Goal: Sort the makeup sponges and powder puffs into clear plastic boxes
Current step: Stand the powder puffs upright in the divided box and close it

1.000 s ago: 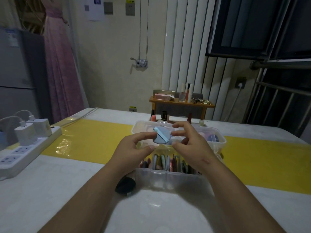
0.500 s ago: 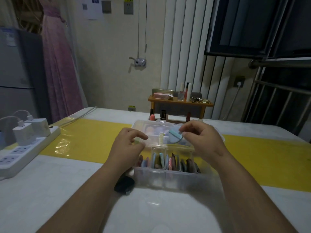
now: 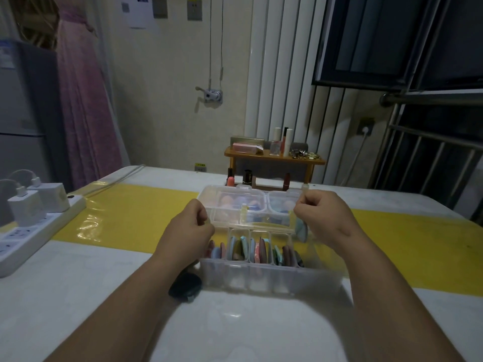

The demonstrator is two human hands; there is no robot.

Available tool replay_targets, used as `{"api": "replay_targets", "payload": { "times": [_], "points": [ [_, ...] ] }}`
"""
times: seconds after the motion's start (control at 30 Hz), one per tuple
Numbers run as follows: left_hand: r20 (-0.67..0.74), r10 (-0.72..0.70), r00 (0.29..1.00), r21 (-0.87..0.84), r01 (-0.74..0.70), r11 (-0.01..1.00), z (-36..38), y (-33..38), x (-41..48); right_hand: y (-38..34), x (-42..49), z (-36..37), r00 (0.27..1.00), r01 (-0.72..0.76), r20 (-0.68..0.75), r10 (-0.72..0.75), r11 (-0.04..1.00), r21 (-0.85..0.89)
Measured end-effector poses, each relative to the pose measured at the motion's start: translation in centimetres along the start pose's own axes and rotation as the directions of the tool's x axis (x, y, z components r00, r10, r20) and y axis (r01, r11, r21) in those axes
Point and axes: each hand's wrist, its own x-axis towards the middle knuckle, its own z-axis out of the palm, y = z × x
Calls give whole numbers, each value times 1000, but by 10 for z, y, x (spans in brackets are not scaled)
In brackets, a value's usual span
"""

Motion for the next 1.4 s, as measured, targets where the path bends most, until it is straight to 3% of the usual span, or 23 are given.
{"api": "replay_targets", "payload": {
  "times": [0.57,0.9,1.13,1.3,1.4],
  "points": [
    [-29,-32,999,-6,32,999,1,-1,1,0,-3,-1,942,-170,241,233,952,-255],
    [-22,-28,999,-10,28,1000,1,-2,1,-4,-4,6,899,-87,328,289,853,-514],
    [-16,-37,999,-44,36,998,0,-3,3,4,-1,6,912,-115,281,297,846,-521],
    [-6,-154,988,-168,150,974,-9,-7,7,0,-3,2,919,-134,286,273,895,-425],
    [64,-188,980,-90,193,977,-19,-6,9,-1,-3,2,933,-131,265,242,917,-378]
  ]
}}
